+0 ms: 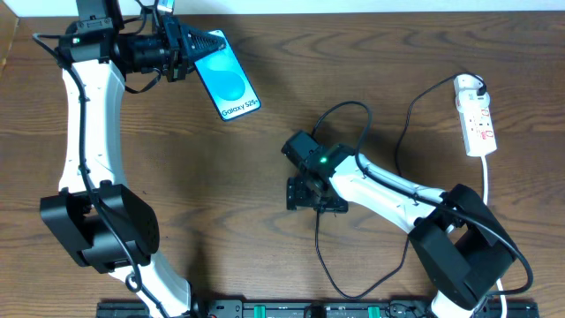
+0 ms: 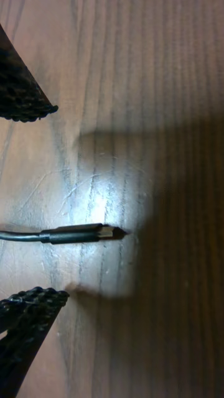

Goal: Plug charger to phone and switch on socket
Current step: 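Lower the right gripper onto the black cable's plug end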

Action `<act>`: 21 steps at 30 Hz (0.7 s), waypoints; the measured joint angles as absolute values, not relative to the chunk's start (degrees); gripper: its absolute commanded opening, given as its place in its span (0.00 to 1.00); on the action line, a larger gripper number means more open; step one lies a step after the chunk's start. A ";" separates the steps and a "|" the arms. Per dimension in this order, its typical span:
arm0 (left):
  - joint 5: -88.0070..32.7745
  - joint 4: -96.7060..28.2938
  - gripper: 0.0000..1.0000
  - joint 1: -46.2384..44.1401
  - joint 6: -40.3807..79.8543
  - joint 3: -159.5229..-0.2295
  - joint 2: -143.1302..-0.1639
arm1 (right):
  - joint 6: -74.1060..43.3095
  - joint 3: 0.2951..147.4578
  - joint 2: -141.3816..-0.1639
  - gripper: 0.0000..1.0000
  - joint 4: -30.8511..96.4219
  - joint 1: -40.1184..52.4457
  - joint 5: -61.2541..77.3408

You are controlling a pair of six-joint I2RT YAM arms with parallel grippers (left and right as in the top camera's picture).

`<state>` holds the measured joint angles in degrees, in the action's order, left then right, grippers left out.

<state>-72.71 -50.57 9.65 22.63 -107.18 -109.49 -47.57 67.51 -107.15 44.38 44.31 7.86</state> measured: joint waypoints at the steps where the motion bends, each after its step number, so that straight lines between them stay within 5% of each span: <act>1: -72.71 -50.54 0.08 9.65 22.63 -107.18 -109.49 | -47.68 67.51 -107.15 0.81 44.42 44.47 7.77; 6: -72.69 -50.57 0.08 9.65 22.63 -107.18 -109.49 | -48.82 67.51 -107.22 0.66 44.25 45.56 6.46; 21: -72.69 -50.65 0.07 9.65 22.63 -107.18 -109.49 | -49.82 67.51 -108.38 0.65 43.99 45.71 3.73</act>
<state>-72.69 -50.65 9.65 22.63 -107.18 -109.49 -49.82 67.51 -108.38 43.99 45.71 3.73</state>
